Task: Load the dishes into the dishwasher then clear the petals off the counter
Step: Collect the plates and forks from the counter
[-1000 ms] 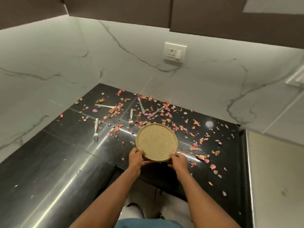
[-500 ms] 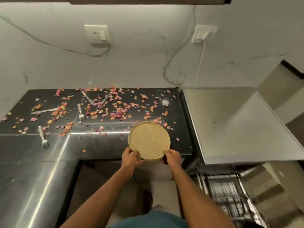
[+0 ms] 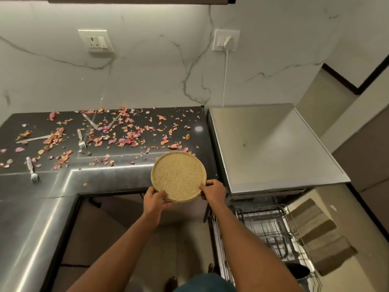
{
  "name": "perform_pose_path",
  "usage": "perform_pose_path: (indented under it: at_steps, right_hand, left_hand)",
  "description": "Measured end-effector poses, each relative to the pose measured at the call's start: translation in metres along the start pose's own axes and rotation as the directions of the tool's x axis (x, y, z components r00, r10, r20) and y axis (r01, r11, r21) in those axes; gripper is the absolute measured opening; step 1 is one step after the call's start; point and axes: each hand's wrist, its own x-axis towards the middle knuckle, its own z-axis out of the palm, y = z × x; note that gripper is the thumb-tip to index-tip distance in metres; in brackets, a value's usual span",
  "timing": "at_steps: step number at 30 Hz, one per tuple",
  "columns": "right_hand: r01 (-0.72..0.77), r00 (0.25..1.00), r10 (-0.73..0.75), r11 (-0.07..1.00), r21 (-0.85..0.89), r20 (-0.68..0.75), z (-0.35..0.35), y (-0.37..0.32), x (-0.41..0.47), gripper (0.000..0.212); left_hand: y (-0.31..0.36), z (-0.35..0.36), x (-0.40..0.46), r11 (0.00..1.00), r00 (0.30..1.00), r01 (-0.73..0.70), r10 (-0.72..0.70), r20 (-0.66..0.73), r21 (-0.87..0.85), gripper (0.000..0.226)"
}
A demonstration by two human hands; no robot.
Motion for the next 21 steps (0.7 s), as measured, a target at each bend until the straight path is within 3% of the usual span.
perform_pose_path:
  at_steps: [6, 9, 12, 16, 21]
  right_hand:
    - [0.182, 0.983, -0.178, 0.948, -0.262, 0.039, 0.004, -0.068, 0.037, 0.025]
    - [0.266, 0.964, -0.253, 0.916, -0.299, 0.082, 0.008, -0.108, 0.054, 0.036]
    - [0.338, 0.941, -0.317, 0.907, -0.252, 0.120, 0.018, -0.149, 0.067, 0.029]
    - [0.493, 0.867, -0.435, 0.817, -0.298, 0.243, 0.033, -0.194, 0.069, 0.020]
    - [0.598, 0.791, -0.437, 0.697, -0.395, 0.427, 0.052, -0.189, 0.067, 0.021]
  left_hand:
    - [0.041, 0.009, 0.002, 0.989, 0.987, -0.138, 0.132, -0.096, -0.054, 0.028]
    - [0.064, 0.006, 0.002, 0.971, 0.963, -0.231, 0.219, -0.160, -0.056, 0.024]
    - [0.087, -0.009, 0.002, 0.951, 0.918, -0.305, 0.305, -0.254, 0.041, 0.026]
    - [0.110, -0.031, 0.001, 0.937, 0.860, -0.337, 0.347, -0.375, 0.093, 0.037]
    - [0.109, -0.041, -0.004, 0.918, 0.808, -0.314, 0.392, -0.441, 0.241, 0.035]
